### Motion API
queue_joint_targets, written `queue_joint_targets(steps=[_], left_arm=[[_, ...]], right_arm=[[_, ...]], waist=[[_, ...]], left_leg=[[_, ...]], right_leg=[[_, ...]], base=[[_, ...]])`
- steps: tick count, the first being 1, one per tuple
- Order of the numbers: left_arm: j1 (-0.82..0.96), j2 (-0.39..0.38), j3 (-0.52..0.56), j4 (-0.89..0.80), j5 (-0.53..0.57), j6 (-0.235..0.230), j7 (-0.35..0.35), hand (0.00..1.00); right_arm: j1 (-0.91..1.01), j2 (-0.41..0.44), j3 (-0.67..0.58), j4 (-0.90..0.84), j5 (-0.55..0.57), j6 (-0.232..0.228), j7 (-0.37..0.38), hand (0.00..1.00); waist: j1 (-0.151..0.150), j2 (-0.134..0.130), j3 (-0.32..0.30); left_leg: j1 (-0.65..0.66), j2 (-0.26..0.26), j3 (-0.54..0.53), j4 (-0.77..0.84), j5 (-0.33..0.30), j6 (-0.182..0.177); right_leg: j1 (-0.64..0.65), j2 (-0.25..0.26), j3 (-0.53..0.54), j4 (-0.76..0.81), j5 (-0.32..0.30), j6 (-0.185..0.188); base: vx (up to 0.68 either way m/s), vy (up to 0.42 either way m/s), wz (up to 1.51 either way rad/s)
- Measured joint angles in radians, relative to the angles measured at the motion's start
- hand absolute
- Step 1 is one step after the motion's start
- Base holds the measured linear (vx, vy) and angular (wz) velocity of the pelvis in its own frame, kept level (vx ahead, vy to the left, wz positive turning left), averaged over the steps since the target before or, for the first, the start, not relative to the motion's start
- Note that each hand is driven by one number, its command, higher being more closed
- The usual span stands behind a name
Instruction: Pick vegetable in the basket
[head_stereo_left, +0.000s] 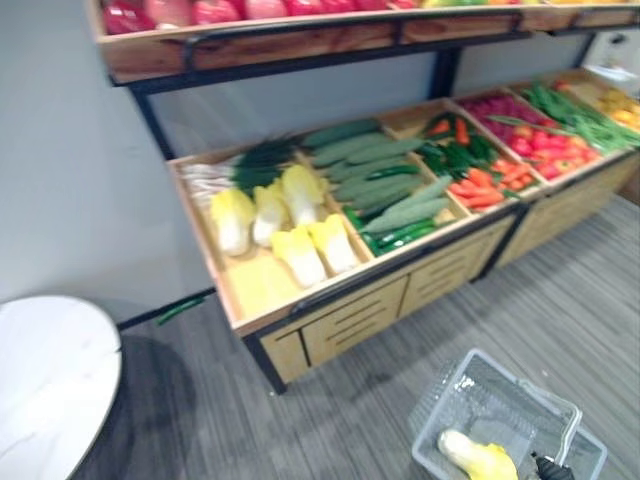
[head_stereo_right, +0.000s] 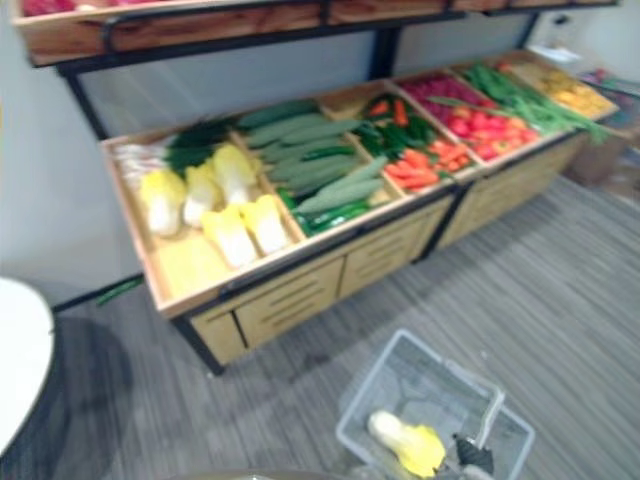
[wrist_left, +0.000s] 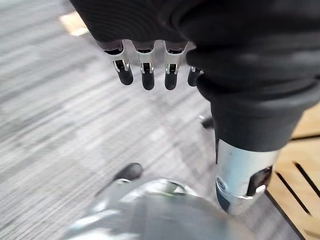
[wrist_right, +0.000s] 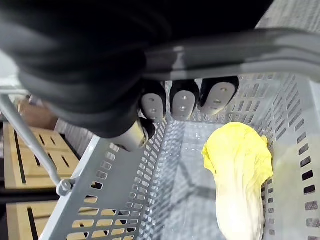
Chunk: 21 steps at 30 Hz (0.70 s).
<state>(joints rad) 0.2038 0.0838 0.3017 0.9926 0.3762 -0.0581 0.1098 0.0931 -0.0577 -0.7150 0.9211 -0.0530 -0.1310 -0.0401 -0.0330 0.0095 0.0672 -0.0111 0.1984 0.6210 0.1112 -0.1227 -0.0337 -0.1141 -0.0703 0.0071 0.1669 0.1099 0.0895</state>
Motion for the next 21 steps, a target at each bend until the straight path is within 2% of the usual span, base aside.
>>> queue_joint_targets(steps=[1, 2, 3, 4, 5, 6, 8, 10, 11, 13, 14, 15, 16, 17, 18, 19, 20, 21], left_arm=[[-0.013, -0.011, -0.009, -0.034, -0.001, -0.018, 0.001, 0.00], [-0.020, -0.007, -0.014, -0.059, -0.004, -0.030, 0.002, 0.00], [-0.029, -0.005, -0.023, -0.058, -0.004, -0.028, 0.003, 0.00], [-0.039, -0.005, -0.039, -0.046, -0.010, -0.025, 0.001, 0.00], [-0.045, -0.002, -0.042, -0.038, -0.012, -0.025, -0.002, 0.00], [-0.047, -0.001, -0.041, -0.034, -0.014, -0.024, -0.003, 0.00], [-0.046, 0.006, -0.039, -0.023, -0.018, -0.023, -0.005, 0.00], [-0.044, 0.007, -0.038, 0.008, -0.019, -0.017, -0.006, 0.00], [-0.047, 0.005, -0.038, 0.017, -0.018, -0.017, -0.006, 0.00], [-0.053, -0.008, -0.039, 0.034, -0.018, -0.016, -0.005, 0.00], [-0.051, -0.009, -0.039, 0.035, -0.018, -0.016, -0.005, 0.00], [-0.046, -0.011, -0.036, 0.036, -0.018, -0.015, -0.001, 0.00], [-0.039, -0.025, -0.014, 0.033, -0.021, -0.019, 0.002, 0.00], [-0.033, -0.037, 0.010, 0.032, -0.021, -0.019, 0.004, 0.00], [-0.031, -0.042, 0.017, 0.031, -0.022, -0.020, 0.005, 0.00], [-0.027, -0.049, 0.023, 0.022, -0.022, -0.020, 0.006, 0.00], [-0.022, -0.050, 0.026, 0.022, -0.022, -0.022, 0.008, 0.00], [-0.015, -0.056, 0.035, 0.021, -0.022, -0.027, 0.014, 0.00]], right_arm=[[0.000, 0.001, 0.034, -0.005, 0.015, -0.006, -0.003, 1.00], [-0.010, 0.001, 0.068, -0.013, 0.015, -0.006, -0.001, 1.00], [-0.011, 0.000, 0.077, -0.016, 0.015, -0.006, -0.003, 1.00], [-0.006, -0.004, 0.094, -0.020, 0.014, -0.007, -0.004, 1.00], [0.001, -0.002, 0.095, -0.021, 0.014, -0.009, -0.002, 1.00], [0.004, 0.000, 0.094, -0.011, 0.014, -0.011, -0.002, 1.00], [0.002, -0.001, 0.084, 0.009, 0.016, -0.008, -0.004, 1.00], [-0.018, -0.002, 0.056, 0.039, 0.016, -0.004, -0.006, 1.00], [-0.022, -0.003, 0.053, 0.047, 0.016, -0.003, -0.007, 1.00], [-0.027, -0.010, 0.047, 0.051, 0.024, -0.004, -0.011, 1.00], [-0.024, -0.012, 0.043, 0.055, 0.028, -0.004, -0.015, 1.00], [-0.023, -0.025, 0.036, 0.078, 0.035, -0.003, -0.022, 1.00], [-0.022, -0.033, 0.043, 0.077, 0.038, -0.003, -0.022, 1.00], [-0.012, -0.041, 0.062, 0.077, 0.047, -0.002, -0.023, 1.00], [-0.007, -0.042, 0.070, 0.075, 0.054, -0.002, -0.023, 1.00], [0.006, -0.045, 0.097, 0.060, 0.054, -0.003, -0.024, 1.00], [0.008, -0.043, 0.112, 0.054, 0.054, -0.003, -0.023, 1.00], [0.007, -0.043, 0.141, 0.037, 0.054, -0.002, -0.023, 1.00]], waist=[[0.006, 0.000, 0.003], [0.007, -0.032, 0.022], [0.008, -0.039, 0.026], [0.007, -0.039, 0.027], [0.006, -0.039, 0.027], [0.002, -0.039, 0.027], [-0.013, -0.036, 0.030], [-0.019, -0.032, 0.033], [-0.017, -0.024, 0.040], [-0.024, 0.013, 0.066], [-0.024, 0.013, 0.068], [-0.014, 0.025, 0.072], [-0.009, 0.038, 0.078], [-0.003, 0.044, 0.080], [0.002, 0.041, 0.080], [0.013, 0.037, 0.080], [0.016, 0.035, 0.080], [0.017, 0.034, 0.079]], left_leg=[[0.011, 0.016, 0.074, -0.005, 0.003, 0.026], [0.036, 0.015, 0.154, 0.004, -0.008, 0.034], [0.052, 0.018, 0.183, 0.013, -0.019, 0.029], [0.058, 0.035, 0.224, 0.045, -0.050, 0.007], [0.069, 0.039, 0.255, 0.057, -0.056, 0.004], [0.072, 0.037, 0.287, 0.069, -0.056, 0.003], [0.071, 0.027, 0.315, 0.081, -0.056, 0.002], [0.068, 0.019, 0.303, 0.097, -0.055, 0.001], [0.065, 0.019, 0.303, 0.107, -0.055, 0.001], [0.057, 0.046, 0.293, 0.155, -0.054, -0.002], [0.048, 0.062, 0.285, 0.186, -0.054, -0.002], [-0.005, 0.168, 0.234, 0.424, -0.051, -0.007], [-0.023, 0.234, 0.200, 0.549, -0.030, -0.014], [-0.044, 0.270, 0.123, 0.642, 0.012, 0.019], [-0.058, 0.269, 0.069, 0.670, 0.040, 0.030], [-0.105, 0.239, -0.078, 0.728, 0.114, 0.032], [-0.128, 0.217, -0.142, 0.747, 0.119, 0.027], [-0.161, 0.164, -0.261, 0.753, 0.076, 0.007]], right_leg=[[-0.005, -0.011, -0.128, -0.007, 0.007, -0.043], [-0.028, -0.061, -0.314, 0.127, -0.085, -0.107], [-0.029, -0.081, -0.387, 0.185, -0.119, -0.114], [-0.022, -0.103, -0.467, 0.260, -0.155, -0.105], [-0.015, -0.103, -0.472, 0.271, -0.163, -0.107], [-0.013, -0.101, -0.453, 0.245, -0.177, -0.086], [-0.005, -0.095, -0.437, 0.180, -0.197, -0.070], [0.019, -0.073, -0.413, 0.091, -0.215, -0.071], [0.031, -0.065, -0.395, 0.047, -0.224, -0.069], [0.044, -0.045, -0.378, 0.007, -0.222, -0.067], [0.045, -0.041, -0.375, 0.005, -0.223, -0.069], [0.058, -0.022, -0.349, 0.009, -0.249, -0.084], [0.083, -0.004, -0.336, 0.013, -0.256, -0.094], [0.101, 0.008, -0.317, 0.026, -0.263, -0.104], [0.106, 0.008, -0.300, 0.037, -0.269, -0.106], [0.114, 0.007, -0.257, 0.046, -0.282, -0.104], [0.113, 0.006, -0.236, 0.045, -0.287, -0.103], [0.104, 0.003, -0.193, 0.045, -0.290, -0.105]], base=[[-0.11, 0.091, -1.67], [-0.12, 0.073, -1.61], [-0.06, 0.032, -1.50], [0.00, 0.019, -1.20], [0.06, 0.003, -1.25], [0.07, -0.038, -0.83], [0.06, -0.102, -0.61], [0.05, -0.167, -0.63], [0.01, -0.156, -0.53], [-0.02, -0.168, -0.36], [-0.05, -0.189, -0.36], [0.01, -0.158, -0.48], [0.02, -0.153, -0.66], [0.05, -0.055, -0.54], [0.05, -0.033, -0.73], [0.07, -0.013, -0.67], [0.12, 0.031, -0.93], [0.14, 0.081, -0.95]])
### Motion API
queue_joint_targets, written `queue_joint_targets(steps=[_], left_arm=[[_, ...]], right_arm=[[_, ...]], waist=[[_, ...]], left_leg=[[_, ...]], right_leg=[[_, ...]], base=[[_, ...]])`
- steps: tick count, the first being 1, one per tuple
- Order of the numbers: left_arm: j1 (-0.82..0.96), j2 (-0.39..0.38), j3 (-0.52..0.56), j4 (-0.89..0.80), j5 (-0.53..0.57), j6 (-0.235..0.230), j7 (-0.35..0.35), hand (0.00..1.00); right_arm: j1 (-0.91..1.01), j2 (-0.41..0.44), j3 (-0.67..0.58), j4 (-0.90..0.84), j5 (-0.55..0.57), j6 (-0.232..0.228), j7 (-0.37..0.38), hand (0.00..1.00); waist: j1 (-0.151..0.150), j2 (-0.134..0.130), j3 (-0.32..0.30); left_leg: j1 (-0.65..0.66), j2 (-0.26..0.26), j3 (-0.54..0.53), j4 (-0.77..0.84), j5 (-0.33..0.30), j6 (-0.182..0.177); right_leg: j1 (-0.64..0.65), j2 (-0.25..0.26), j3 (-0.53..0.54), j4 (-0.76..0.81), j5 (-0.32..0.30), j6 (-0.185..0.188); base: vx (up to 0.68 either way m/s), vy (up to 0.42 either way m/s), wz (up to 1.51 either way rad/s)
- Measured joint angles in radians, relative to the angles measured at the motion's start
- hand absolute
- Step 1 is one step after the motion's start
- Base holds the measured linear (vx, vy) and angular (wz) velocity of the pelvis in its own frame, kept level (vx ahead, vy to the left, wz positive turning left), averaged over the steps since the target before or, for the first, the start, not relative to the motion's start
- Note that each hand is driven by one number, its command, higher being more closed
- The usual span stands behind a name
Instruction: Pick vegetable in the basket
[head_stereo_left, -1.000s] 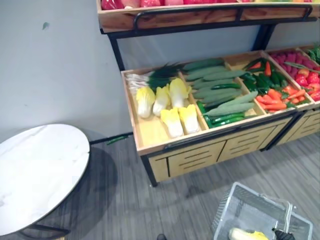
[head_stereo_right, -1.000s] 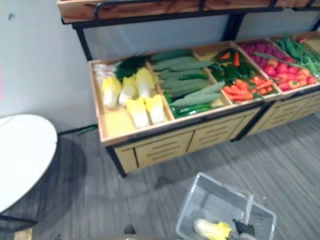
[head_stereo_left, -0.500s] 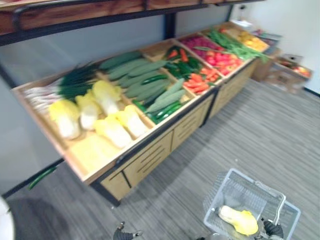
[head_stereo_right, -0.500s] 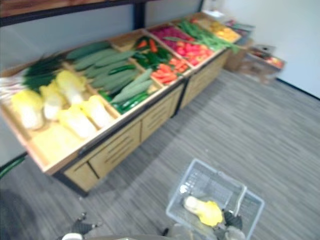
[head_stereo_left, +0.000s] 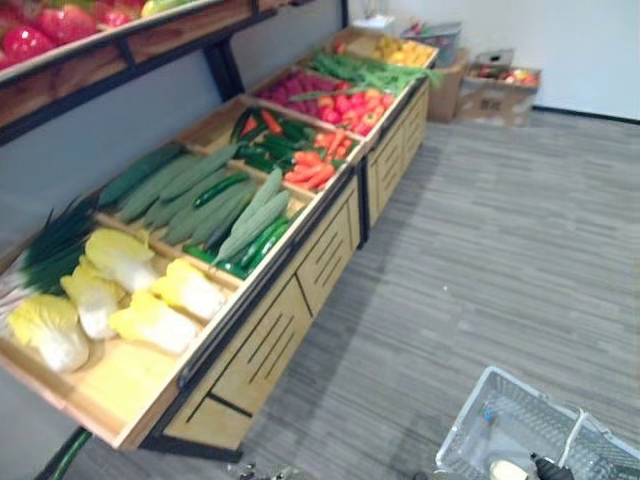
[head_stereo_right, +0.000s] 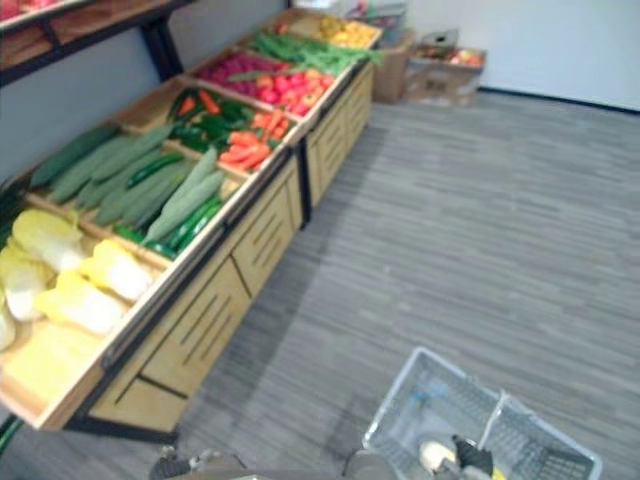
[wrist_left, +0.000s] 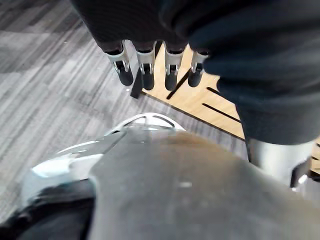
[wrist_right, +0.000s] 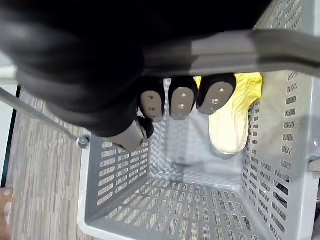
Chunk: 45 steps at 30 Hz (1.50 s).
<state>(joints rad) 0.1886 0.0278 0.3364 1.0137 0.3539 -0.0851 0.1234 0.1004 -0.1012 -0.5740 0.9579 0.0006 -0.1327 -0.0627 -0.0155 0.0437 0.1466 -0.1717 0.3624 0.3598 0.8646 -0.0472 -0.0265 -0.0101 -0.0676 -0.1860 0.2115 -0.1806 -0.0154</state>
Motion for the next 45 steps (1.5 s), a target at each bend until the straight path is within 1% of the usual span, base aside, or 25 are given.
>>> queue_joint_targets(steps=[1, 2, 3, 4, 5, 6, 7, 8, 9, 10, 11, 12, 13, 14, 15, 17, 19, 21, 22, 23, 35, 37, 40, 44, 45], left_arm=[[0.004, -0.012, 0.010, -0.015, 0.000, 0.001, 0.003, 0.00], [0.007, -0.016, 0.015, -0.019, 0.000, 0.001, 0.006, 0.00], [0.012, -0.019, 0.016, -0.020, 0.000, 0.000, 0.012, 0.00], [0.015, -0.023, 0.017, -0.020, 0.000, 0.000, 0.017, 0.00], [0.017, -0.025, 0.022, -0.020, 0.000, 0.001, 0.024, 0.00], [0.017, -0.025, 0.024, -0.020, 0.000, 0.001, 0.026, 0.00], [0.018, -0.032, 0.023, -0.019, 0.000, 0.001, 0.026, 0.00], [0.017, -0.034, 0.023, -0.019, 0.000, 0.001, 0.026, 0.00], [0.016, -0.020, 0.019, -0.019, 0.000, 0.001, 0.027, 0.00], [0.015, -0.007, 0.014, -0.019, 0.000, 0.000, 0.028, 0.00], [0.010, 0.013, 0.004, -0.015, 0.000, 0.001, 0.029, 0.00], [0.008, 0.025, -0.008, -0.015, 0.000, 0.001, 0.028, 0.00], [0.007, 0.031, -0.019, -0.015, 0.000, 0.000, 0.028, 0.00], [0.001, 0.036, -0.028, -0.010, 0.000, 0.000, 0.028, 0.00], [-0.012, 0.046, -0.029, 0.008, 0.000, 0.000, 0.028, 0.00], [-0.018, 0.047, -0.035, 0.026, -0.001, 0.000, 0.027, 0.00], [-0.018, 0.051, -0.046, 0.034, -0.021, 0.000, 0.025, 0.00], [-0.018, 0.057, -0.057, 0.040, -0.036, 0.000, 0.025, 0.00], [-0.018, 0.057, -0.057, 0.041, -0.040, 0.000, 0.025, 0.00], [0.001, 0.078, -0.055, 0.049, -0.068, 0.001, 0.025, 0.00], [0.002, 0.078, -0.053, 0.050, -0.068, 0.001, 0.026, 0.00], [0.004, 0.072, -0.038, 0.051, -0.067, 0.001, 0.027, 0.00], [0.004, 0.067, -0.022, 0.051, -0.066, 0.001, 0.030, 0.00], [0.002, 0.064, -0.019, 0.050, -0.069, 0.001, 0.037, 0.00], [-0.002, 0.061, -0.020, 0.050, -0.076, 0.001, 0.046, 0.00]], right_arm=[[-0.009, 0.000, 0.008, -0.003, -0.001, -0.001, 0.004, 1.00], [-0.011, 0.001, 0.015, -0.003, -0.001, 0.000, 0.005, 1.00], [-0.009, 0.001, 0.027, -0.002, -0.001, 0.000, 0.006, 1.00], [-0.011, 0.003, 0.034, -0.001, 0.000, 0.000, 0.006, 1.00], [-0.019, 0.006, 0.042, -0.002, -0.001, 0.000, 0.007, 1.00], [-0.020, 0.006, 0.047, -0.002, -0.001, 0.000, 0.007, 1.00], [-0.019, -0.003, 0.068, -0.011, -0.001, -0.001, 0.007, 1.00], [-0.017, -0.008, 0.071, -0.011, -0.001, -0.001, 0.007, 1.00], [-0.017, 0.008, 0.076, -0.005, -0.001, -0.001, 0.009, 1.00], [-0.013, 0.018, 0.079, -0.005, -0.001, -0.001, 0.012, 1.00], [-0.013, 0.032, 0.081, -0.001, -0.002, -0.001, 0.015, 1.00], [-0.011, 0.039, 0.081, 0.001, -0.002, -0.001, 0.016, 1.00], [-0.010, 0.041, 0.081, 0.001, -0.002, -0.001, 0.016, 1.00], [-0.011, 0.041, 0.081, 0.002, -0.002, -0.001, 0.016, 1.00], [-0.018, 0.041, 0.080, 0.004, -0.002, -0.001, 0.015, 1.00], [-0.032, 0.040, 0.081, 0.019, -0.004, -0.001, 0.016, 1.00], [-0.049, 0.041, 0.083, 0.045, -0.003, 0.000, 0.019, 1.00], [-0.049, 0.040, 0.083, 0.048, 0.000, 0.000, 0.019, 1.00], [-0.049, 0.040, 0.083, 0.049, 0.000, 0.000, 0.019, 1.00], [-0.041, 0.023, 0.081, 0.117, 0.098, -0.001, 0.030, 1.00], [-0.037, 0.029, 0.080, 0.117, 0.096, -0.001, 0.026, 1.00], [-0.030, 0.036, 0.080, 0.117, 0.093, -0.001, 0.026, 1.00], [-0.020, 0.043, 0.082, 0.117, 0.086, -0.001, 0.023, 1.00], [-0.004, 0.043, 0.073, 0.117, 0.087, -0.001, 0.020, 1.00], [-0.003, 0.043, 0.066, 0.117, 0.087, -0.001, 0.019, 1.00]], waist=[[0.002, -0.001, 0.001], [0.005, -0.002, 0.002], [0.017, -0.003, 0.001], [0.021, -0.004, 0.001], [0.022, -0.004, 0.000], [0.023, -0.003, -0.001], [0.022, 0.013, -0.011], [0.023, 0.024, -0.022], [0.027, -0.008, -0.039], [0.025, -0.028, -0.049], [0.024, -0.048, -0.058], [0.022, -0.075, -0.075], [0.023, -0.074, -0.075], [0.021, -0.080, -0.079], [0.021, -0.080, -0.079], [0.024, -0.076, -0.077], [0.036, -0.072, -0.077], [0.038, -0.074, -0.078], [0.039, -0.076, -0.077], [0.032, -0.121, -0.076], [0.034, -0.123, -0.082], [0.042, -0.122, -0.083], [0.043, -0.123, -0.087], [0.033, -0.121, -0.092], [0.029, -0.115, -0.090]], left_leg=[[-0.022, -0.048, -0.087, -0.025, -0.050, -0.026], [-0.025, -0.070, -0.126, -0.051, -0.073, -0.034], [-0.020, -0.109, -0.205, -0.129, -0.110, -0.044], [-0.012, -0.132, -0.262, -0.208, -0.127, -0.050], [0.000, -0.153, -0.332, -0.345, -0.131, -0.051], [0.007, -0.158, -0.361, -0.414, -0.128, -0.052], [0.030, -0.158, -0.404, -0.566, -0.099, -0.064], [0.041, -0.156, -0.411, -0.591, -0.109, -0.128], [0.041, -0.188, -0.364, -0.602, -0.111, -0.114], [0.043, -0.205, -0.344, -0.608, -0.112, -0.108], [0.046, -0.237, -0.318, -0.615, -0.119, -0.094], [0.051, -0.262, -0.299, -0.620, -0.127, -0.080], [0.054, -0.272, -0.287, -0.621, -0.132, -0.072], [0.057, -0.280, -0.277, -0.617, -0.140, -0.060], [0.067, -0.285, -0.258, -0.621, -0.145, -0.052], [0.091, -0.284, -0.229, -0.641, -0.146, -0.050], [0.123, -0.280, -0.197, -0.673, -0.145, -0.049], [0.133, -0.281, -0.187, -0.683, -0.144, -0.047], [0.143, -0.283, -0.180, -0.691, -0.142, -0.044], [0.191, -0.309, -0.211, -0.834, -0.042, -0.046], [0.201, -0.312, -0.222, -0.831, -0.039, -0.043], [0.237, -0.308, -0.202, -0.846, -0.038, -0.045], [0.266, -0.304, -0.174, -0.862, -0.037, -0.046], [0.266, -0.294, -0.159, -0.862, -0.038, -0.046], [0.263, -0.286, -0.156, -0.858, -0.043, -0.054]], right_leg=[[-0.009, 0.000, 0.041, -0.002, 0.004, 0.005], [-0.010, 0.000, 0.061, -0.003, 0.006, 0.006], [-0.009, 0.000, 0.095, -0.002, 0.009, 0.007], [-0.012, 0.000, 0.121, -0.002, 0.007, 0.014], [-0.024, 0.001, 0.156, 0.000, 0.006, 0.028], [-0.028, 0.002, 0.174, 0.002, 0.006, 0.040], [-0.044, 0.007, 0.209, 0.004, 0.003, 0.075], [-0.051, 0.005, 0.227, 0.006, 0.006, 0.092], [-0.056, -0.027, 0.252, -0.009, 0.019, 0.120], [-0.057, -0.046, 0.253, -0.024, 0.027, 0.131], [-0.057, -0.081, 0.271, -0.053, 0.039, 0.150], [-0.055, -0.106, 0.287, -0.072, 0.050, 0.167], [-0.056, -0.115, 0.296, -0.078, 0.052, 0.167], [-0.054, -0.124, 0.305, -0.086, 0.066, 0.171], [-0.057, -0.128, 0.311, -0.090, 0.085, 0.168], [-0.064, -0.125, 0.333, -0.092, 0.113, 0.164], [-0.078, -0.112, 0.335, -0.092, 0.154, 0.158], [-0.078, -0.112, 0.328, -0.091, 0.161, 0.161], [-0.077, -0.112, 0.326, -0.090, 0.162, 0.161], [-0.056, -0.133, 0.186, -0.154, 0.142, 0.158], [-0.042, -0.139, 0.167, -0.144, 0.141, 0.157], [-0.024, -0.136, 0.168, -0.142, 0.141, 0.157], [-0.017, -0.133, 0.169, -0.141, 0.142, 0.157], [-0.022, -0.131, 0.171, -0.138, 0.141, 0.157], [-0.029, -0.126, 0.165, -0.118, 0.133, 0.147]], base=[[0.14, 0.105, -0.98], [0.13, 0.130, -0.99], [0.13, 0.183, -0.85], [0.14, 0.269, -1.04], [0.12, 0.268, -0.84], [0.12, 0.320, -0.95], [0.12, 0.288, -0.75], [0.15, 0.349, -0.83], [0.18, 0.321, -0.52], [0.19, 0.298, -0.50], [0.19, 0.290, -0.36], [0.18, 0.270, -0.35], [0.16, 0.250, -0.28], [0.15, 0.195, -0.28], [0.13, 0.145, -0.38], [0.10, 0.110, -0.46], [0.09, 0.085, -0.54], [0.04, 0.036, -0.25], [0.02, 0.013, -0.14], [0.01, 0.010, -0.09], [0.00, 0.000, 0.03], [0.00, -0.010, -0.18], [-0.03, -0.015, -0.19], [-0.03, -0.029, -0.09], [-0.03, -0.056, -0.09]])
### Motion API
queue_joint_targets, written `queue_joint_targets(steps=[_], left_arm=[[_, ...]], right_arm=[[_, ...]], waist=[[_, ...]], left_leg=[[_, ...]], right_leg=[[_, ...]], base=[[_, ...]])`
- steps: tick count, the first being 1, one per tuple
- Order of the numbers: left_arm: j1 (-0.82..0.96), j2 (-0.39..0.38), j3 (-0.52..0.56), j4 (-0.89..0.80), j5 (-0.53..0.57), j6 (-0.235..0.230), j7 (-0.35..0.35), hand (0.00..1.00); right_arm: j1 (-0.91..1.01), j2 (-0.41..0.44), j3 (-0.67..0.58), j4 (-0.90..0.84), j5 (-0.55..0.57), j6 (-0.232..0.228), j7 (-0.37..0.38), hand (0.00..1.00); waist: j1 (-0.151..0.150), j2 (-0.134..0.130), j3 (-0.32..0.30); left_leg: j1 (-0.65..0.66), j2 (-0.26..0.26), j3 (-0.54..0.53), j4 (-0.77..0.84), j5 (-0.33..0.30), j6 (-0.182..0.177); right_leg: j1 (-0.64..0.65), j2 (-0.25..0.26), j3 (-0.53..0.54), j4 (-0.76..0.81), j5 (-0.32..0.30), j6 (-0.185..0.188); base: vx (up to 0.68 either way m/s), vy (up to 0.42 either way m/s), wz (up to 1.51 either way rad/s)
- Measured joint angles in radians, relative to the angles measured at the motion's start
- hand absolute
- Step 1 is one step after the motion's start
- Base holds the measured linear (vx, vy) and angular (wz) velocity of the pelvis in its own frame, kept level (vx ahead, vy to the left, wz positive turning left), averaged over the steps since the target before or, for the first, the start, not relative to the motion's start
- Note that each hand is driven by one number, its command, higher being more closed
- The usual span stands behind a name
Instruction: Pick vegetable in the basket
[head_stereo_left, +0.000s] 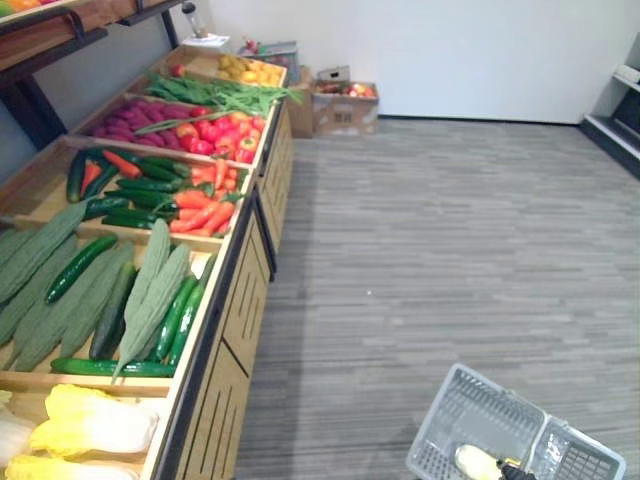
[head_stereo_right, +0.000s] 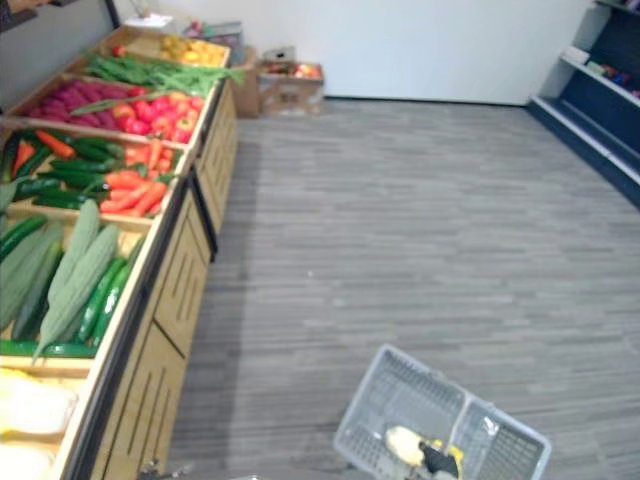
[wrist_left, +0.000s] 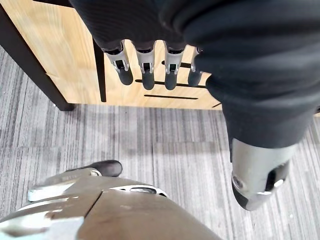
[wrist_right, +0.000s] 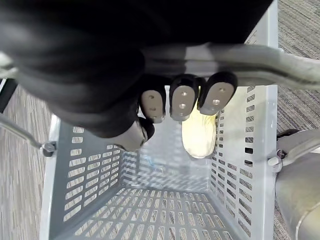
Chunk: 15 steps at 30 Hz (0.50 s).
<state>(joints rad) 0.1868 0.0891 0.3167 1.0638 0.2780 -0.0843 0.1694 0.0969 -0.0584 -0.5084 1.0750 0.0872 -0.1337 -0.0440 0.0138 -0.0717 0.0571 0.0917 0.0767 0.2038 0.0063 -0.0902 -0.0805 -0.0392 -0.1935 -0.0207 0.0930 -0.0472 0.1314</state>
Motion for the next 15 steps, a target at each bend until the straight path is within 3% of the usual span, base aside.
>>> queue_joint_targets(steps=[3, 6, 7, 8, 9, 10, 11, 13, 15], left_arm=[[-0.002, -0.008, 0.002, -0.001, 0.000, 0.000, 0.005, 0.00], [0.019, -0.021, 0.013, -0.011, 0.000, 0.000, 0.006, 0.00], [0.027, -0.021, 0.026, -0.011, 0.000, 0.000, 0.005, 0.00], [0.018, -0.027, 0.048, -0.023, 0.000, 0.001, 0.003, 0.00], [0.014, -0.033, 0.062, -0.038, -0.002, -0.002, 0.004, 0.00], [0.015, -0.043, 0.075, -0.051, -0.001, -0.002, 0.007, 0.00], [0.012, -0.051, 0.082, -0.051, -0.002, -0.001, 0.010, 0.00], [0.008, -0.068, 0.072, -0.050, -0.001, 0.000, 0.012, 0.00], [0.012, -0.076, 0.070, -0.052, 0.000, 0.000, 0.016, 0.00]], right_arm=[[0.000, 0.002, -0.021, 0.000, 0.001, -0.001, 0.000, 1.00], [0.010, 0.001, -0.032, -0.005, 0.001, -0.001, -0.003, 1.00], [0.008, 0.002, -0.030, -0.010, 0.001, -0.001, -0.005, 1.00], [0.008, 0.002, -0.031, -0.012, 0.002, -0.001, -0.014, 1.00], [0.011, 0.001, -0.031, -0.017, 0.002, -0.001, -0.017, 1.00], [0.014, -0.002, -0.028, -0.036, 0.002, 0.000, -0.020, 1.00], [0.014, -0.003, -0.019, -0.055, 0.001, 0.001, -0.028, 1.00], [0.010, -0.016, 0.000, -0.075, 0.000, 0.006, -0.038, 1.00], [0.006, -0.006, 0.010, -0.090, 0.001, 0.010, -0.040, 1.00]], waist=[[-0.015, 0.017, 0.014], [-0.013, 0.042, 0.013], [-0.013, 0.041, 0.014], [-0.017, 0.042, 0.019], [-0.014, 0.038, 0.023], [-0.007, 0.028, 0.034], [-0.001, 0.037, 0.054], [-0.002, 0.064, 0.060], [0.008, 0.071, 0.064]], left_leg=[[-0.025, 0.037, -0.001, 0.105, -0.078, -0.021], [-0.047, 0.124, -0.004, 0.264, -0.166, -0.073], [-0.071, 0.134, -0.009, 0.324, -0.165, -0.072], [-0.166, 0.155, -0.037, 0.508, -0.131, -0.046], [-0.210, 0.156, -0.058, 0.593, -0.096, -0.026], [-0.259, 0.156, -0.090, 0.695, -0.035, -0.026], [-0.322, 0.149, -0.124, 0.789, -0.045, -0.041], [-0.364, 0.121, -0.126, 0.751, -0.114, -0.041], [-0.398, 0.105, -0.067, 0.565, -0.116, -0.018]], right_leg=[[-0.028, 0.013, -0.027, 0.124, -0.089, -0.027], [-0.040, 0.070, -0.033, 0.242, -0.189, -0.050], [-0.040, 0.076, -0.037, 0.248, -0.207, -0.050], [-0.042, 0.078, -0.054, 0.269, -0.223, -0.061], [-0.039, 0.079, -0.054, 0.275, -0.223, -0.063], [-0.018, 0.075, -0.051, 0.272, -0.226, -0.068], [0.015, 0.070, -0.053, 0.257, -0.240, -0.084], [0.045, 0.063, -0.050, 0.230, -0.242, -0.087], [0.073, 0.054, -0.041, 0.195, -0.248, -0.078]], base=[[-0.01, -0.098, 0.02], [0.08, -0.150, -0.03], [0.19, -0.184, 0.11], [0.18, -0.168, 0.18], [0.17, -0.175, 0.16], [0.15, -0.127, 0.08], [0.20, -0.083, 0.05], [0.19, -0.013, -0.04], [0.27, 0.085, -0.16]])
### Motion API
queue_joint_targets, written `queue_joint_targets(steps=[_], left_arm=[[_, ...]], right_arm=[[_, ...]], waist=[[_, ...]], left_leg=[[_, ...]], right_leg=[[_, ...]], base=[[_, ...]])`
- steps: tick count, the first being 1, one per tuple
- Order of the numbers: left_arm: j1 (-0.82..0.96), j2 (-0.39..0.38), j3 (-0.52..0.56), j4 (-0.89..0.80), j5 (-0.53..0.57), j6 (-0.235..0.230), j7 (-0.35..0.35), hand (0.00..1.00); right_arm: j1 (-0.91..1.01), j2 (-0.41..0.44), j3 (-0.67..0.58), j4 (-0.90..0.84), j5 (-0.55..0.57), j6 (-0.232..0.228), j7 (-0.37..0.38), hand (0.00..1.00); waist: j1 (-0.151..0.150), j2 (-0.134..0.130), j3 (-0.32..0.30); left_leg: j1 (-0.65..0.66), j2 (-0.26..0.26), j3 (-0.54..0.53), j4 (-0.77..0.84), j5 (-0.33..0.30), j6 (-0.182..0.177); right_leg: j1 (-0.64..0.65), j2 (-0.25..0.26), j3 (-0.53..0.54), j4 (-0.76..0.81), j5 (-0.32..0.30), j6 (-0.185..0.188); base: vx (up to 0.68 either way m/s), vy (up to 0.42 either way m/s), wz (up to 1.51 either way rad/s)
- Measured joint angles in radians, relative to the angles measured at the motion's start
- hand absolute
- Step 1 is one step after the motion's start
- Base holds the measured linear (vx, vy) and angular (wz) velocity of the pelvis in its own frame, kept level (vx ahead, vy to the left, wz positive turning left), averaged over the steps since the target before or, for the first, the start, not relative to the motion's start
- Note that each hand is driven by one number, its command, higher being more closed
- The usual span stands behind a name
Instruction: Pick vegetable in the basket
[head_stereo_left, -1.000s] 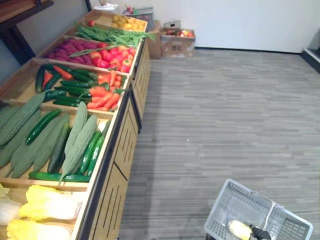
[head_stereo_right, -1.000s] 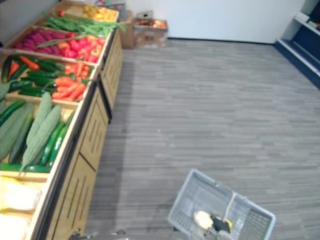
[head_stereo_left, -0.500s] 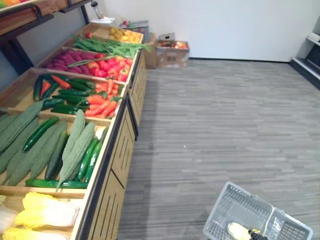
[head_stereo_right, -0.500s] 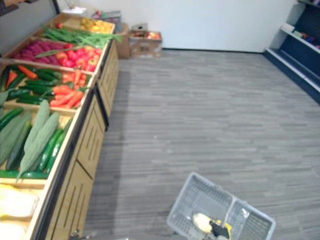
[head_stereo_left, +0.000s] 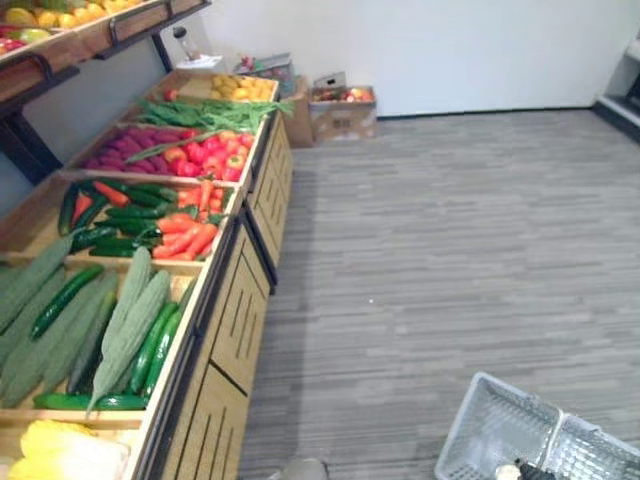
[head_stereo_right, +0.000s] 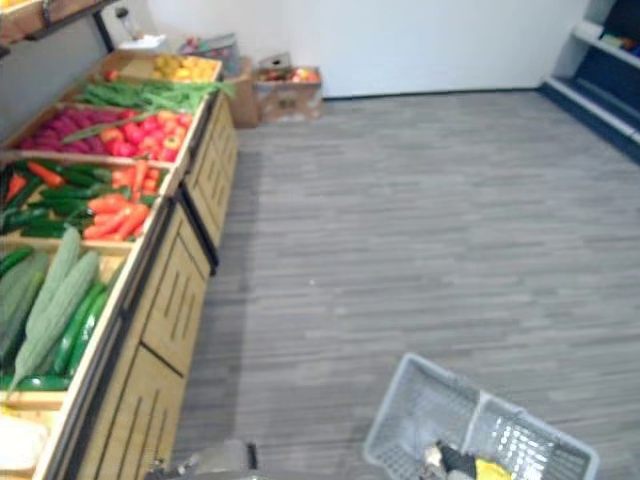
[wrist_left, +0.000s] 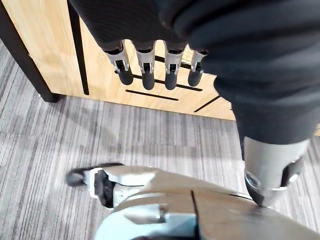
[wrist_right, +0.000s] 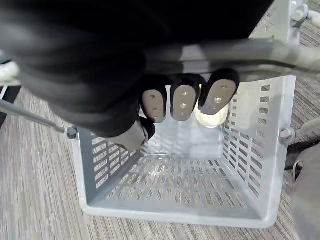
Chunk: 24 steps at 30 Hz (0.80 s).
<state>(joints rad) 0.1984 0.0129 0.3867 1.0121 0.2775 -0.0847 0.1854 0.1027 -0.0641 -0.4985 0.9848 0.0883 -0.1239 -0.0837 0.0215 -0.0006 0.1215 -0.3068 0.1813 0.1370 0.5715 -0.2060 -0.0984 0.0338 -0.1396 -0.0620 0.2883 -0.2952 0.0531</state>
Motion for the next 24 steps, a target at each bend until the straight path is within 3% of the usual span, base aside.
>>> queue_joint_targets(steps=[2, 3, 4, 5, 7, 10, 12, 13, 15, 17, 19, 22, 24], left_arm=[[0.010, -0.008, 0.000, -0.015, 0.001, 0.001, 0.005, 0.00], [0.016, -0.010, -0.004, -0.017, 0.002, 0.001, 0.005, 0.00], [0.019, -0.006, -0.005, -0.018, 0.002, 0.000, 0.005, 0.00], [0.026, -0.001, -0.005, -0.020, 0.002, 0.000, 0.005, 0.00], [0.024, 0.008, -0.004, -0.018, 0.003, 0.000, 0.005, 0.00], [0.021, 0.022, -0.018, 0.004, 0.005, 0.000, 0.005, 0.00], [0.021, 0.031, -0.047, 0.014, 0.005, 0.001, 0.004, 0.00], [0.023, 0.040, -0.068, 0.014, 0.004, 0.001, 0.004, 0.00], [0.024, 0.049, -0.100, 0.012, 0.000, 0.001, 0.004, 0.00], [0.012, 0.058, -0.119, 0.008, -0.001, 0.001, 0.003, 0.00], [0.007, 0.056, -0.113, 0.001, 0.000, 0.001, 0.002, 0.00], [-0.009, 0.042, -0.066, 0.001, -0.001, 0.003, 0.002, 0.00], [-0.018, 0.030, -0.058, -0.005, -0.001, 0.003, 0.002, 0.00]], right_arm=[[0.001, 0.012, 0.014, -0.014, 0.000, 0.009, -0.002, 1.00], [0.006, 0.016, 0.048, -0.027, -0.001, 0.013, -0.003, 1.00], [0.006, 0.024, 0.064, -0.027, -0.002, 0.014, -0.005, 1.00], [0.005, 0.026, 0.080, -0.029, -0.002, 0.013, -0.004, 1.00], [-0.006, 0.035, 0.099, -0.030, -0.012, 0.012, 0.004, 1.00], [-0.004, 0.024, 0.093, -0.027, -0.017, 0.005, 0.006, 1.00], [-0.014, 0.012, 0.079, -0.026, -0.022, -0.002, 0.007, 1.00], [-0.032, 0.012, 0.074, -0.024, -0.022, -0.012, 0.007, 1.00], [-0.040, 0.010, 0.076, -0.024, -0.025, -0.022, 0.006, 1.00], [-0.040, 0.011, 0.077, -0.023, -0.045, -0.020, 0.007, 1.00], [-0.045, 0.010, 0.072, -0.032, -0.041, -0.023, 0.006, 1.00], [-0.038, 0.018, 0.064, -0.073, -0.038, -0.030, 0.005, 1.00], [-0.033, 0.032, 0.044, -0.111, -0.033, -0.030, 0.004, 1.00]], waist=[[0.010, 0.004, 0.001], [0.011, 0.006, 0.001], [0.012, -0.011, -0.003], [0.015, -0.012, -0.011], [0.018, -0.031, -0.022], [0.018, -0.040, -0.038], [0.011, -0.039, -0.046], [0.009, -0.040, -0.045], [0.005, -0.030, -0.040], [0.001, -0.030, -0.035], [0.000, -0.032, -0.033], [-0.003, -0.038, -0.015], [-0.008, -0.023, -0.003]], left_leg=[[-0.005, 0.002, 0.015, -0.182, 0.051, 0.007], [-0.004, -0.001, 0.012, -0.250, 0.124, 0.008], [-0.004, -0.018, 0.022, -0.232, 0.128, 0.011], [-0.007, -0.032, 0.025, -0.212, 0.107, 0.018], [-0.038, -0.060, 0.048, -0.106, -0.002, 0.040], [0.012, -0.109, 0.073, -0.122, -0.021, 0.073], [0.073, -0.131, 0.079, -0.159, -0.033, 0.095], [0.143, -0.145, 0.088, -0.204, -0.040, 0.106], [0.241, -0.154, 0.089, -0.269, -0.046, 0.124], [0.323, -0.154, 0.061, -0.306, -0.048, 0.127], [0.411, -0.148, 0.035, -0.358, -0.048, 0.127], [0.486, -0.132, 0.001, -0.355, -0.049, 0.126], [0.522, -0.079, -0.018, -0.323, -0.065, 0.110]], right_leg=[[0.021, -0.002, 0.010, -0.016, -0.021, 0.020], [0.036, -0.010, 0.024, -0.020, -0.048, 0.042], [0.042, -0.031, 0.035, -0.028, -0.055, 0.043], [0.051, -0.045, 0.046, -0.049, -0.056, 0.040], [0.075, -0.077, 0.094, -0.100, -0.014, 0.044], [0.042, -0.115, 0.148, -0.010, 0.048, 0.056], [-0.033, -0.119, 0.173, 0.193, 0.120, 0.066], [-0.117, -0.124, 0.177, 0.387, 0.250, 0.090], [-0.188, -0.126, 0.164, 0.595, 0.394, 0.115], [-0.262, -0.113, 0.099, 0.816, 0.359, 0.082], [-0.336, -0.103, 0.018, 0.923, 0.278, 0.060], [-0.427, -0.099, -0.013, 0.872, 0.215, 0.034], [-0.445, -0.079, -0.011, 0.711, 0.202, 0.036]], base=[[0.27, 0.169, -0.25], [0.31, 0.258, -0.32], [0.33, 0.269, -0.31], [0.40, 0.241, -0.40], [0.50, 0.272, -0.47], [0.35, 0.219, -0.16], [0.50, 0.234, -0.02], [0.42, 0.156, 0.02], [0.36, 0.127, 0.10], [0.38, 0.036, 0.35], [0.43, -0.070, 0.37], [0.33, -0.180, 0.35], [0.39, -0.328, 0.60]])
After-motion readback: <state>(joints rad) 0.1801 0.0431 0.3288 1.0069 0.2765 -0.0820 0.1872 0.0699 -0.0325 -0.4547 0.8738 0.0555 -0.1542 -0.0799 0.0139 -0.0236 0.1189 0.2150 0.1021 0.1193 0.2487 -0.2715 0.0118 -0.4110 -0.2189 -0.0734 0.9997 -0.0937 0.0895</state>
